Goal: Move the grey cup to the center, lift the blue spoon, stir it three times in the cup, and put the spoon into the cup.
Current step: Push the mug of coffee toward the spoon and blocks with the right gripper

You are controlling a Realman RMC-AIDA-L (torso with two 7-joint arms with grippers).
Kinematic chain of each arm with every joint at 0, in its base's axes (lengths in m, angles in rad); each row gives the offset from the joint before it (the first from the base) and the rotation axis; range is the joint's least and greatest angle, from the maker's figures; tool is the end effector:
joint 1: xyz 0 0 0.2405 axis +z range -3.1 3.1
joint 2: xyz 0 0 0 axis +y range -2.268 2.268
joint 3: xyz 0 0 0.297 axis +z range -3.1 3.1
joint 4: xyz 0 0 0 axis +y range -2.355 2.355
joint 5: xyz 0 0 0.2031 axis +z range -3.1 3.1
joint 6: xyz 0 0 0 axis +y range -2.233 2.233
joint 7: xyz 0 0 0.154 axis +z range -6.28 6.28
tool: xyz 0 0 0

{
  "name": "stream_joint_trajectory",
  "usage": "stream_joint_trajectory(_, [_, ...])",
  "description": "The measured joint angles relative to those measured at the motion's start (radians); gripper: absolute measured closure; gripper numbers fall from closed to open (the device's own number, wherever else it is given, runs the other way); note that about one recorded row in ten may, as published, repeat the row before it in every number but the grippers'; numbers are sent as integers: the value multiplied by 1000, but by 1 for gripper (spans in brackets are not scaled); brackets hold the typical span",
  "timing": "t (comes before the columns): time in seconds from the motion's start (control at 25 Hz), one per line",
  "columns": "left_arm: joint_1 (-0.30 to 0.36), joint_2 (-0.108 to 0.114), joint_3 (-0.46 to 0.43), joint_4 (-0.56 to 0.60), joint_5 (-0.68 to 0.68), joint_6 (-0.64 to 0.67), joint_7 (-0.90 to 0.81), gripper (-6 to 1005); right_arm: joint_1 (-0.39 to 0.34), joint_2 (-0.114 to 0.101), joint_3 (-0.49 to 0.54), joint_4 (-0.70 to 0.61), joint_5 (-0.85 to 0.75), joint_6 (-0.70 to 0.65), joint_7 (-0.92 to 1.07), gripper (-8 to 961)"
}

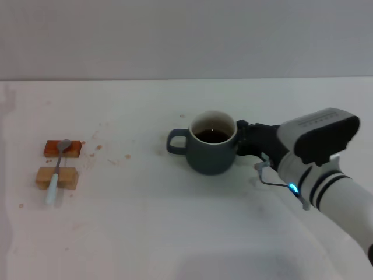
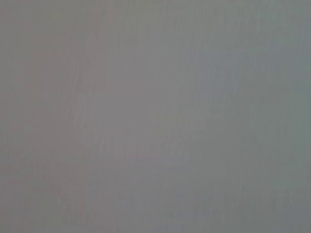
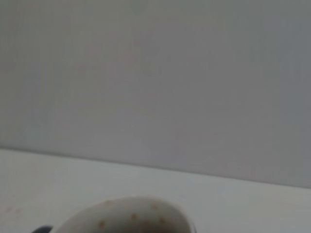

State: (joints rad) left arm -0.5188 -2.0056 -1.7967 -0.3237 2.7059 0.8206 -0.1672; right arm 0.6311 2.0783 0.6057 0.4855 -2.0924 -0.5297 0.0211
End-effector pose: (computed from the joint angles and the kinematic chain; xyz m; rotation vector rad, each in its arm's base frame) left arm -0.3824 0.4247 0.0876 -1.1300 -0.7195 -0.7028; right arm 0.2630 0.3956 -0.1432 -2.0561 0.7573 0.5036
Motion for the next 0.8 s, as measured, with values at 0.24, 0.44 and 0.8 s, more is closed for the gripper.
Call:
stream_joint_trajectory(0.24, [-13,-2,0,0,-2,7,0,301,32,-3,-13,20,-11,62,0,944])
stream_joint_trajectory(0.44, [-19,-4,-3,0,-2,10,0,301,40,-4,-13,37,-72,84,25,943])
stream_joint_trajectory(0.8, [-18,-8,-3,0,-1,10,-2,302,57,-1,13,3,-221,79,151,941])
